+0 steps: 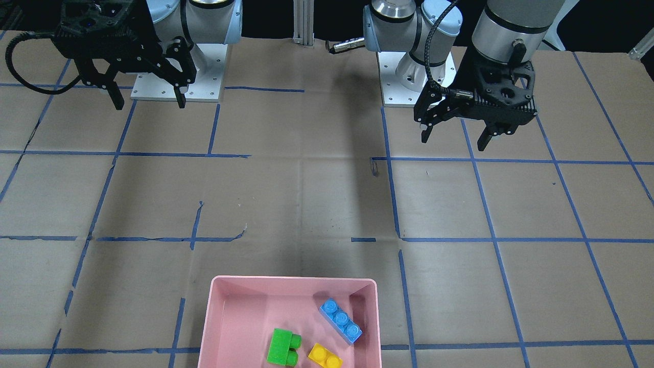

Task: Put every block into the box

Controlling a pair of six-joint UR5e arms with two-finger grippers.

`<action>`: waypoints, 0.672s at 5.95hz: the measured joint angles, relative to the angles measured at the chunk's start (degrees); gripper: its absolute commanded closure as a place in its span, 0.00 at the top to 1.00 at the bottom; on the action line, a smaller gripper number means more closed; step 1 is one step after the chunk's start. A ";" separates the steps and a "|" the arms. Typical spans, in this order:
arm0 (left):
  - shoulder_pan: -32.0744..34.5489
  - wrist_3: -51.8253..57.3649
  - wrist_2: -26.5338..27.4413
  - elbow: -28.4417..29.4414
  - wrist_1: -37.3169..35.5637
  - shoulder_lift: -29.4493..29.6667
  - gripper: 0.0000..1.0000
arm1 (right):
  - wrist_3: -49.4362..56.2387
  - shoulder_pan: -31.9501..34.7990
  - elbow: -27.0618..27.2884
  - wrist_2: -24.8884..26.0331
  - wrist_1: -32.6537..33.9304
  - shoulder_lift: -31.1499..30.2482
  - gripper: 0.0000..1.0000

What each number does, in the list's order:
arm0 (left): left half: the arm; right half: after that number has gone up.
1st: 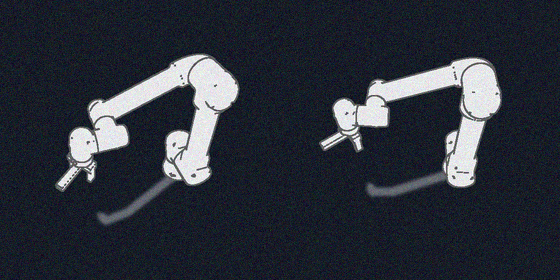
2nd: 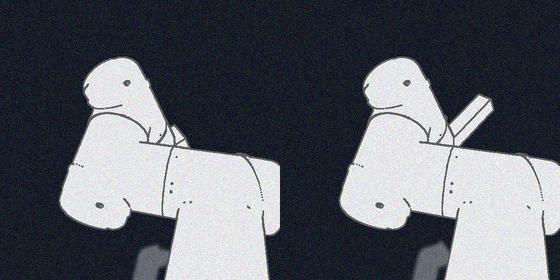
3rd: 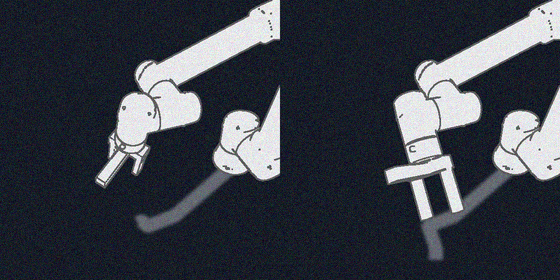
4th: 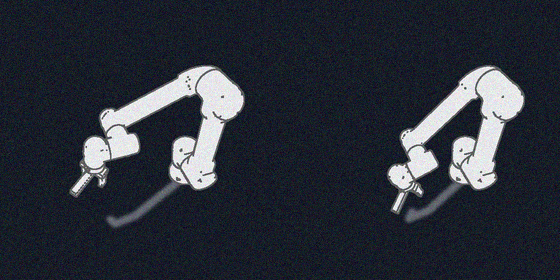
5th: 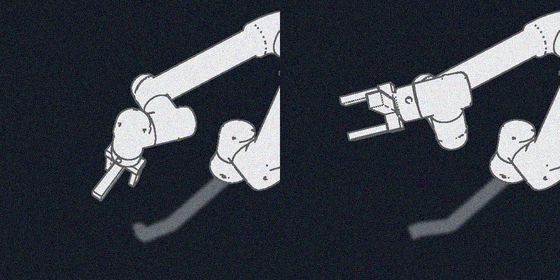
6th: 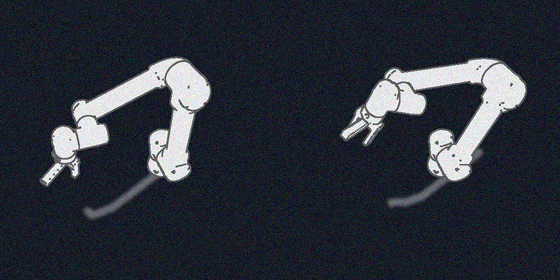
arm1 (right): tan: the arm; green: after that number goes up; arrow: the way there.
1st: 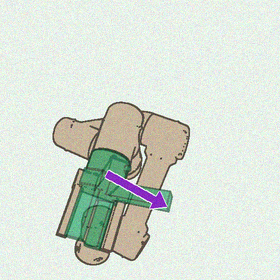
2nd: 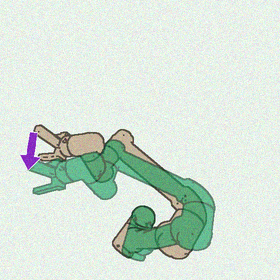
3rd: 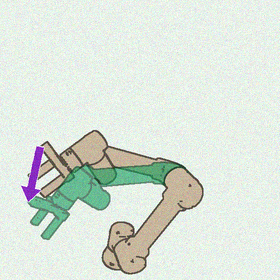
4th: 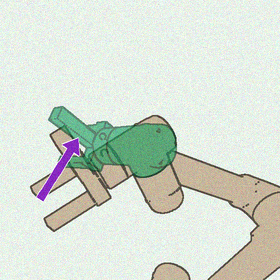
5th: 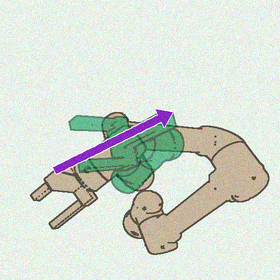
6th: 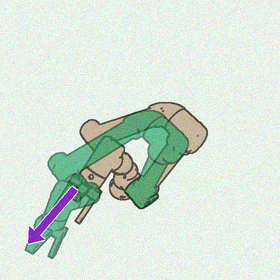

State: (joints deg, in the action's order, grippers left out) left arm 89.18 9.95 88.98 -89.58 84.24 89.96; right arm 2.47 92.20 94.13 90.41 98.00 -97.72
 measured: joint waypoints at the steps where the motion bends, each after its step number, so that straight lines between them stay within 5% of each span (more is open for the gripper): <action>1: 0.30 -0.27 -0.06 0.81 0.08 0.63 0.99 | -0.01 -0.02 -0.04 -0.04 0.02 0.08 1.00; 4: 0.37 -0.28 0.37 4.68 3.97 2.72 0.99 | 0.03 -0.09 0.00 -0.06 0.09 0.16 1.00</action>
State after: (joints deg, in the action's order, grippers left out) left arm 89.56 9.67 89.36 -84.90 88.21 92.67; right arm 2.50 92.11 94.13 90.35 98.08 -97.56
